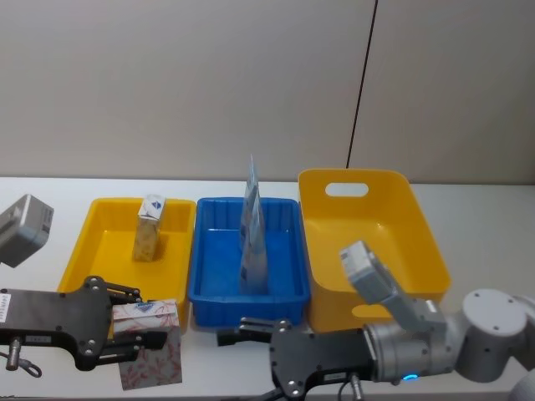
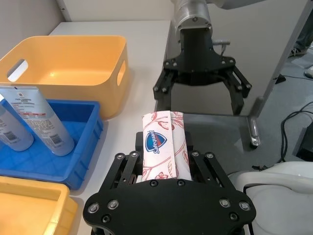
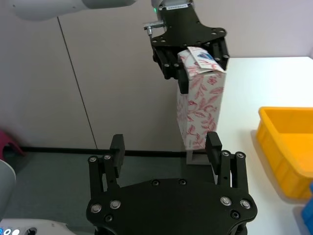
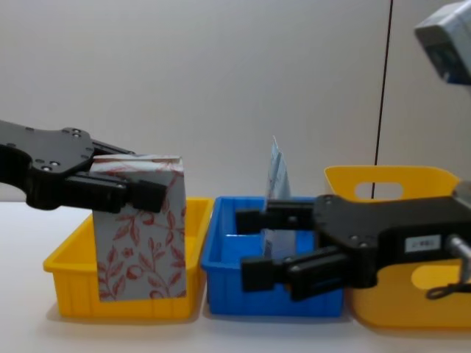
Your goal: Bimanual collaborative sorting of washing and personal care products
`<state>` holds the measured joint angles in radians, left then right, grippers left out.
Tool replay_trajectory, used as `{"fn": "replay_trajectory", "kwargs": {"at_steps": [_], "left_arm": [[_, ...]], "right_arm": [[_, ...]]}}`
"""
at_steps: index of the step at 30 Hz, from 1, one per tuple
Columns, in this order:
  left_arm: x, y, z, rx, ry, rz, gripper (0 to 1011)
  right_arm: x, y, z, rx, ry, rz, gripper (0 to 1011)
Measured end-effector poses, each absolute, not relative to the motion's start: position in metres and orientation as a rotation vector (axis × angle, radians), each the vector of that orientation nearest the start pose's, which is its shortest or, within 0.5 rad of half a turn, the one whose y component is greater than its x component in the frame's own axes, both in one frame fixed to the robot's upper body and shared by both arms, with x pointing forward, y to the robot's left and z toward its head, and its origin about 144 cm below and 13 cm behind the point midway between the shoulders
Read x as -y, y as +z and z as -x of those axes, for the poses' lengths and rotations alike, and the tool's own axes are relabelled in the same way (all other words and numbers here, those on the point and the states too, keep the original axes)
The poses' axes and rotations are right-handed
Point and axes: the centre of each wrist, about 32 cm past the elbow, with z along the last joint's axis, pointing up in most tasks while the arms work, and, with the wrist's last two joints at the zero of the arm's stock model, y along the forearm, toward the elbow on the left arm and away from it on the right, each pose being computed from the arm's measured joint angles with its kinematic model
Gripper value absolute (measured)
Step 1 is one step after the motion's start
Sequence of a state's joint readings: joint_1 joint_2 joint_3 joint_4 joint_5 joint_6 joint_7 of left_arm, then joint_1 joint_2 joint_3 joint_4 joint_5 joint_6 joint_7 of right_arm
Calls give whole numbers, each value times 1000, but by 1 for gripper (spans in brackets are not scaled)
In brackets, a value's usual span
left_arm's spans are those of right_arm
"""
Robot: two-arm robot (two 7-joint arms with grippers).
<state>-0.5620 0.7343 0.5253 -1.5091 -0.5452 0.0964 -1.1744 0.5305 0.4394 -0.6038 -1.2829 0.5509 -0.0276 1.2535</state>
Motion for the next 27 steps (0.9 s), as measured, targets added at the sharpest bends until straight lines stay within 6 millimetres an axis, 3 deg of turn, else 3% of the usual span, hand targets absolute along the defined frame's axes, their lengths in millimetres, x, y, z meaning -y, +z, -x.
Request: {"fn": "replay_trajectory", "kwargs": {"at_steps": [15,27], "left_arm": [[-319,1298,-556,155,94,-287,369],[-319,1298,-556,155,94,-287,369]], "right_arm": [[205,1199,-576,52,78,90,1000],[218,1206,-585,78,60,130,1000]]}}
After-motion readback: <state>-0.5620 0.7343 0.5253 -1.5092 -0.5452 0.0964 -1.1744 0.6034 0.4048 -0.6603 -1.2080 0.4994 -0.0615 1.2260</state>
